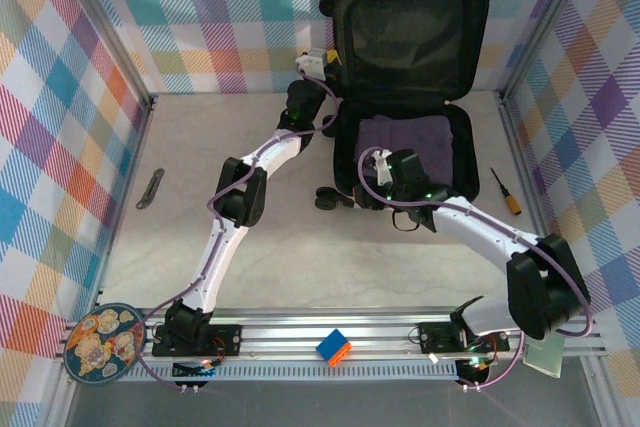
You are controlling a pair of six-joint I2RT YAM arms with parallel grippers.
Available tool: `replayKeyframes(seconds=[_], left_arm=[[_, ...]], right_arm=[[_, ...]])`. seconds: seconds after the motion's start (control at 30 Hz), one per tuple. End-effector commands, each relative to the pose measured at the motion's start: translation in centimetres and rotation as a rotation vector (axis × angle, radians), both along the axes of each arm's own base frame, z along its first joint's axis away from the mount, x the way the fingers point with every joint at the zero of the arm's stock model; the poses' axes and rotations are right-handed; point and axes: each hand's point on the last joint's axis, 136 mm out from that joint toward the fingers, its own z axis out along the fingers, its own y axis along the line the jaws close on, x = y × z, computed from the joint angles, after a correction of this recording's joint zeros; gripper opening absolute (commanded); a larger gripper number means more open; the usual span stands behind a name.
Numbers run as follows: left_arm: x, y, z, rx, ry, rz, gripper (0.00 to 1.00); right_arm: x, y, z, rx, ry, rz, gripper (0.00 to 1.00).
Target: Pack the luggage
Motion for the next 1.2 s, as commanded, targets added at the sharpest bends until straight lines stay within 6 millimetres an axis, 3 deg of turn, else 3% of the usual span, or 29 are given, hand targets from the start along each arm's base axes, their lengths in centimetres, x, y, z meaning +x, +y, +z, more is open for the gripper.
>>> replayKeyframes(seconds=[0.0, 0.23, 0.37, 0.5, 0.6, 0.77, 0.83, 1.03, 1.17], left_arm=[[-4.4, -0.5, 8.5, -0.046, -0.199, -0.053, 0.00], [-9.7, -0.7, 11.6, -0.062, -0.280, -0.079, 0.00], [-12.9, -0.3, 11.6, -0.066, -0.308, -0.061, 0.00], [-14.8, 0.0, 10.9, -0.060, -0.293, -0.054, 0.00], [-15.6, 0.6, 10.0, -0.068, -0.275, -0.035, 0.00], [-16.9, 2.1, 9.1, -0.104, -0.236, -0.004, 0.00], [-17.3, 2.3, 8.5, -0.110, -0.212, -0.009, 0.06], [-19.1, 4.3, 6.7, -0.099, -0.135, 0.057, 0.34], [-22.2, 6.6, 5.2, -0.087, -0.068, 0.105, 0.38]], right_arm=[[-4.2, -2.0, -7.0, -0.128, 0.268, -0.037, 0.43], [-3.2, -2.5, -8.0, -0.151, 0.266, -0.099, 0.42], [-2.3, -2.7, -7.7, -0.154, 0.231, -0.133, 0.42], [-2.5, -2.7, -4.2, -0.097, 0.135, -0.113, 0.44], [-3.8, -4.2, -0.3, -0.087, 0.063, -0.127, 0.51], [-7.6, -6.2, 5.3, -0.028, -0.015, -0.104, 0.58], [-9.1, -6.9, 7.0, 0.003, -0.044, -0.100, 0.60], [-10.9, -9.2, 9.3, -0.004, -0.099, -0.148, 0.61], [-10.6, -10.5, 10.3, -0.019, -0.139, -0.207, 0.63]])
